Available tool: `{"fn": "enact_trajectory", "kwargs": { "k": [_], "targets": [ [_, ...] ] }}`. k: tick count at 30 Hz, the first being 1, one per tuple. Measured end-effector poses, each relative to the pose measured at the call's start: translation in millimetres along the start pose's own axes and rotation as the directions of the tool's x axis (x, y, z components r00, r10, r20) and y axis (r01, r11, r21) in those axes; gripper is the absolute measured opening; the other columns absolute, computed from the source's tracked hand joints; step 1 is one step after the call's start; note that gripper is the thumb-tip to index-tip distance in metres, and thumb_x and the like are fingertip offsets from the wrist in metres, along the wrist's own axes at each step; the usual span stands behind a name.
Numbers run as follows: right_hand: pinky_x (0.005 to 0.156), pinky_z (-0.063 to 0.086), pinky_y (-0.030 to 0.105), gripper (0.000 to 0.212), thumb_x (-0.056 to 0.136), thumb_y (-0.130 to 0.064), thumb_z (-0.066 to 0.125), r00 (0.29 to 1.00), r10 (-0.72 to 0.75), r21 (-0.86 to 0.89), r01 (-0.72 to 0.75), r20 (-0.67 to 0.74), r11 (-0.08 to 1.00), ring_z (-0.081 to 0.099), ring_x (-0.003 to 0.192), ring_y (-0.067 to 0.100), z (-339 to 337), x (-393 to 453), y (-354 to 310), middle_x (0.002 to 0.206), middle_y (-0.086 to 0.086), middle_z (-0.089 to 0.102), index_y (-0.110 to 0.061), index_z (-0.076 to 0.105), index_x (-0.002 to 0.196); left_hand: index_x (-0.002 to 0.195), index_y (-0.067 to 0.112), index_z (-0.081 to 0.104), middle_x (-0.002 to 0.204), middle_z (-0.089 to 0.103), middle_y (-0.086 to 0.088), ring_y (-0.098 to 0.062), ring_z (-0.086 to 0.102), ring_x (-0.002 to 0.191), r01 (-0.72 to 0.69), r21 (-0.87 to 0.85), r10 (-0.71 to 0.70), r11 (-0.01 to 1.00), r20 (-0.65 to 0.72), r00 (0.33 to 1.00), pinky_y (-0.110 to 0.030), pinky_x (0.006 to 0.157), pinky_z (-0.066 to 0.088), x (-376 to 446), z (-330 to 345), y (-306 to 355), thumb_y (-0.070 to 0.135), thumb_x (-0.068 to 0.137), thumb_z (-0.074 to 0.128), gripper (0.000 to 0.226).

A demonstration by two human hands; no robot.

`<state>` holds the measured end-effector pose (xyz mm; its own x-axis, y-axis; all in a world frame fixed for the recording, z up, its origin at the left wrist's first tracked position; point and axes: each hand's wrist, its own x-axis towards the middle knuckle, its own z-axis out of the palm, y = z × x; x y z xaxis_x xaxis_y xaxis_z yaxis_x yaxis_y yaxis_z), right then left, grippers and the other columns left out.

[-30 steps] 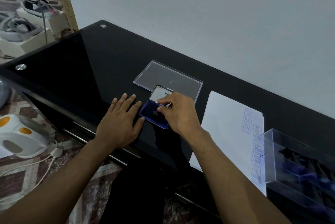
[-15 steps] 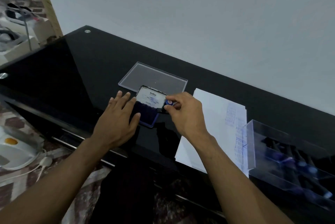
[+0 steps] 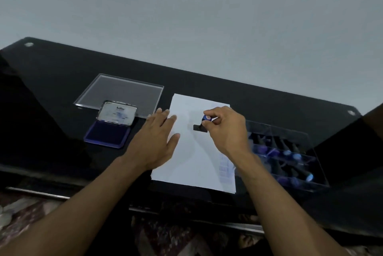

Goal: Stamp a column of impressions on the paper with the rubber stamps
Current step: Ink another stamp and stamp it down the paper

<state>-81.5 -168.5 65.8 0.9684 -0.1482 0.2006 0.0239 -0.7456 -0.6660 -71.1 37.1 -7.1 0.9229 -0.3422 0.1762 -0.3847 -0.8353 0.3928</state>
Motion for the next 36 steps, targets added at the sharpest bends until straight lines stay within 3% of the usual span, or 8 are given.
{"fn": "enact_trajectory", "kwargs": {
  "k": [6,10,15,18,23,26,32,36],
  "targets": [
    [0.08,0.054,0.018,0.02,0.087,-0.016,0.074,0.999,0.037,-0.022,-0.038,-0.037,0.999,0.066,0.081,0.008,-23.8,3.8,26.0,0.106,-0.006,0.066,-0.017,0.075,0.108,0.158,0.02,0.027,0.168,0.018,-0.003,-0.021,0.005,0.156,-0.027,-0.016,0.028,1.0,0.035,0.999,-0.037,0.123,0.004,23.9,20.3,34.1,0.046,0.105,0.038,0.061],
    [0.081,0.051,0.016,0.021,0.087,-0.016,0.074,0.998,0.023,-0.052,-0.027,-0.063,0.998,0.065,0.081,0.008,-29.6,5.0,37.1,0.105,-0.004,0.067,-0.018,0.075,0.108,0.158,0.021,0.026,0.168,0.018,-0.002,-0.022,0.005,0.156,-0.017,-0.007,0.017,1.0,0.071,0.997,-0.042,0.126,0.009,37.2,26.9,43.2,0.048,0.104,0.038,0.062],
    [0.069,0.039,-0.001,0.023,0.088,-0.017,0.073,0.997,0.04,-0.08,-0.045,-0.068,0.996,0.061,0.08,0.005,-28.1,7.1,43.1,0.108,-0.005,0.066,-0.018,0.074,0.112,0.157,0.02,0.029,0.167,0.02,-0.003,-0.024,0.009,0.156,-0.026,0.001,0.026,1.0,0.106,0.994,-0.046,0.126,0.012,46.2,30.2,44.8,0.056,0.098,0.028,0.069],
    [0.072,0.039,0.001,0.022,0.089,-0.017,0.073,0.998,0.025,-0.097,-0.032,-0.063,0.995,0.061,0.079,0.006,-27.2,9.1,43.4,0.107,-0.004,0.065,-0.018,0.075,0.111,0.157,0.02,0.031,0.167,0.022,-0.004,-0.026,0.01,0.156,-0.032,0.006,0.031,0.999,0.11,0.993,-0.046,0.126,0.012,52.4,34.1,42.9,0.055,0.095,0.027,0.071],
    [0.086,0.052,0.019,0.022,0.089,-0.018,0.072,0.999,0.003,-0.125,-0.008,-0.037,0.992,0.063,0.08,0.008,-24.9,16.3,43.3,0.11,-0.002,0.068,-0.016,0.075,0.111,0.157,0.021,0.03,0.168,0.018,-0.004,-0.026,0.006,0.156,-0.056,0.079,0.046,0.995,0.12,0.992,-0.046,0.125,0.007,67.6,43.6,37.2,0.052,0.101,0.031,0.064],
    [0.083,0.049,0.017,0.023,0.089,-0.017,0.072,1.0,-0.01,-0.146,0.006,-0.028,0.989,0.06,0.079,0.006,-22.6,19.8,44.2,0.111,-0.001,0.069,-0.015,0.075,0.112,0.157,0.023,0.031,0.168,0.018,-0.004,-0.028,0.006,0.156,-0.061,0.096,0.048,0.994,0.133,0.99,-0.049,0.126,0.007,71.2,45.6,34.4,0.056,0.093,0.02,0.073],
    [0.079,0.046,0.014,0.022,0.09,-0.019,0.071,0.999,-0.038,-0.212,0.041,0.018,0.976,0.057,0.076,0.005,-16.7,25.0,45.9,0.109,-0.001,0.069,-0.016,0.075,0.112,0.153,0.022,0.04,0.165,0.026,-0.006,-0.03,0.014,0.155,-0.081,0.101,0.069,0.992,0.121,0.99,-0.05,0.124,0.01,68.1,55.3,24.8,0.054,0.096,0.023,0.068],
    [0.079,0.049,0.017,0.019,0.09,-0.019,0.071,0.998,-0.035,-0.224,0.047,0.053,0.973,0.058,0.075,0.006,-11.5,27.3,46.0,0.108,0.0,0.071,-0.015,0.076,0.108,0.153,0.023,0.041,0.165,0.026,-0.006,-0.029,0.014,0.155,-0.087,0.096,0.076,0.992,0.106,0.991,-0.05,0.124,0.01,67.5,56.8,22.9,0.059,0.094,0.014,0.074]
  ]
}}
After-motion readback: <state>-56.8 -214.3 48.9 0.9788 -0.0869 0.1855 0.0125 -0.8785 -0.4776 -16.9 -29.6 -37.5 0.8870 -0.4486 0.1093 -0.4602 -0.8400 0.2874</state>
